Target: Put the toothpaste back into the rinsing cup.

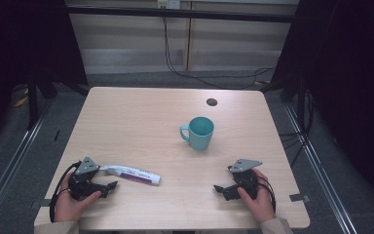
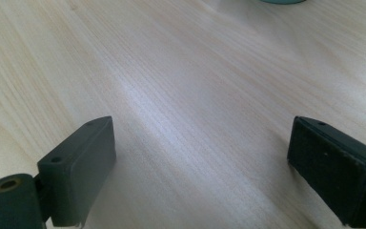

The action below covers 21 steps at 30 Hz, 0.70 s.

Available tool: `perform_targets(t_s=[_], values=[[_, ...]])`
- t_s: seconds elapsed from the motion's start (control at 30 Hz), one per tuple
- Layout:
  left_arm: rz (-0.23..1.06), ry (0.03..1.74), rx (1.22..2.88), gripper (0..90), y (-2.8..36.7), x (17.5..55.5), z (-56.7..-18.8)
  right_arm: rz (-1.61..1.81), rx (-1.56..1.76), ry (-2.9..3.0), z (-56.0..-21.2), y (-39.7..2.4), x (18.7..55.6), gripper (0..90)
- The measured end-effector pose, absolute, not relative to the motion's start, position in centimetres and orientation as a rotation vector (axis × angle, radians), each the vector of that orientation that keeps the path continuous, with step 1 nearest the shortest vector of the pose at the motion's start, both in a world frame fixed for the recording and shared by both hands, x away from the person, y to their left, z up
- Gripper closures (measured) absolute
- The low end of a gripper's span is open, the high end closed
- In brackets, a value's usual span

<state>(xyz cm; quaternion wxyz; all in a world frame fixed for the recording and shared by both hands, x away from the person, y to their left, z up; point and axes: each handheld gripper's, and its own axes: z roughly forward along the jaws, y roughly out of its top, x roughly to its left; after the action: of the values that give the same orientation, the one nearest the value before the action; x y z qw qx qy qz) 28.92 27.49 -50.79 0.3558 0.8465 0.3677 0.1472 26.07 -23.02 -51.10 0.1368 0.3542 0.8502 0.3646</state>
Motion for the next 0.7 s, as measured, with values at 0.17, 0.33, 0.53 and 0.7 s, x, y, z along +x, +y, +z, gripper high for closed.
perform_targets(t_s=[0.17,0.33,0.53,0.7], values=[[0.371,0.949,2.183,8.6,27.5,29.0,-50.8,1.055,1.025,2.461,-51.1,-23.0,26.1,8.4],[0.343,0.971,2.233,14.4,27.4,29.3,-50.1,1.055,1.025,2.461,-51.1,-23.0,26.1,8.4],[0.316,0.982,2.302,16.4,27.0,29.7,-49.6,1.055,1.025,2.461,-51.1,-23.0,26.1,8.4],[0.325,0.987,2.423,17.4,26.6,30.2,-48.6,1.055,1.025,2.461,-51.1,-23.0,26.1,8.5]])
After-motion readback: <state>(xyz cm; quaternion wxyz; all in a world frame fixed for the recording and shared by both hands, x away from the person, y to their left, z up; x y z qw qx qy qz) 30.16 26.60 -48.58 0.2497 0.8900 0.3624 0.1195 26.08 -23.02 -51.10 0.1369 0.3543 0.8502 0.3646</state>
